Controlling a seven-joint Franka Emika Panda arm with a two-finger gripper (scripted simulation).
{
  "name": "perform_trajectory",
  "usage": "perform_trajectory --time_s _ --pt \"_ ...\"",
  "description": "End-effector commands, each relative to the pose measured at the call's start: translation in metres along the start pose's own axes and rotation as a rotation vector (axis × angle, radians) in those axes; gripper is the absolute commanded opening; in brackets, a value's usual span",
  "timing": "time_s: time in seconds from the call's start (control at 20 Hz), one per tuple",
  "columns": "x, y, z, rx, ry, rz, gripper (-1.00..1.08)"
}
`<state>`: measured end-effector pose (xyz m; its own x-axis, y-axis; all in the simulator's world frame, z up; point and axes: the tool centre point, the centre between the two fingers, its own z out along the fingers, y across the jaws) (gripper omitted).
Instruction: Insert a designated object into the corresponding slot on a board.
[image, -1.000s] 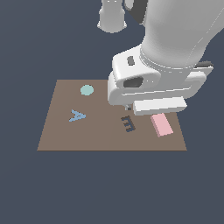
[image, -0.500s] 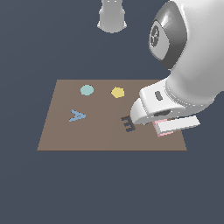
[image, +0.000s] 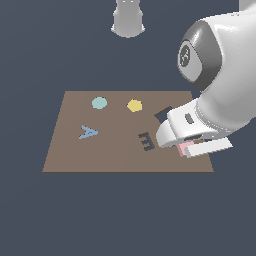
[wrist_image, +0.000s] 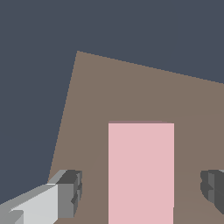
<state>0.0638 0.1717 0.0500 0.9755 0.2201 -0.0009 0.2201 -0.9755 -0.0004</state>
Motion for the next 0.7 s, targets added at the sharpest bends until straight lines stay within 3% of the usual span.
perform_trajectory --time_s 0.0,0.45,0.5,0.65 --pt "0.0 0.0 0.0 0.0 0.0 0.0 1.0" --pt "0.001 0.0 0.02 0.0 0.001 0.0 1.0" --pt "0.001 0.0 0.02 0.0 0.001 0.0 -1.0" --pt "0.001 0.0 0.02 0.0 0.001 0.0 -1.0"
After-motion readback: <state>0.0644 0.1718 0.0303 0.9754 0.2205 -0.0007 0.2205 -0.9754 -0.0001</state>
